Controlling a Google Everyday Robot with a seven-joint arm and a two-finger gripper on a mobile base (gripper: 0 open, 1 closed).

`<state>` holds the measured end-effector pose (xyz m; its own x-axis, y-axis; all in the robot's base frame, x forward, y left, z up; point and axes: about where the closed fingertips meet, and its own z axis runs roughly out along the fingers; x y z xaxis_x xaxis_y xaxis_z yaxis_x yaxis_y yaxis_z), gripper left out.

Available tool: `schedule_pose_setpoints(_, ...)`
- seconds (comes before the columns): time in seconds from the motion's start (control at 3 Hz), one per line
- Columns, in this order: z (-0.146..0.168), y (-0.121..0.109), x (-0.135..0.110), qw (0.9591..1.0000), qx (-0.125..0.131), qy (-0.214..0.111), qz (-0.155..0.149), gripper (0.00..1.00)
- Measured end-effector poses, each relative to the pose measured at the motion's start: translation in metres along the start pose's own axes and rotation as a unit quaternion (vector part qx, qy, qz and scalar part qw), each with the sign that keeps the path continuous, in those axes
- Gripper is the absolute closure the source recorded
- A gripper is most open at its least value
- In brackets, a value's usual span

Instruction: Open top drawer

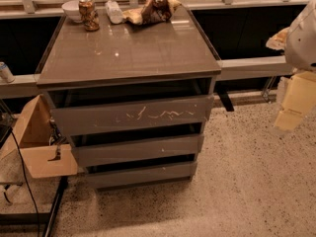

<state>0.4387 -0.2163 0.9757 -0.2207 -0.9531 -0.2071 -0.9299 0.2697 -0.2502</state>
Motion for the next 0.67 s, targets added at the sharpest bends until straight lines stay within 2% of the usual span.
schedule_pose_setpoints(0.67, 0.025, -0.003, -0.003, 0.9998, 0.012, -0.011, -0.014, 0.0)
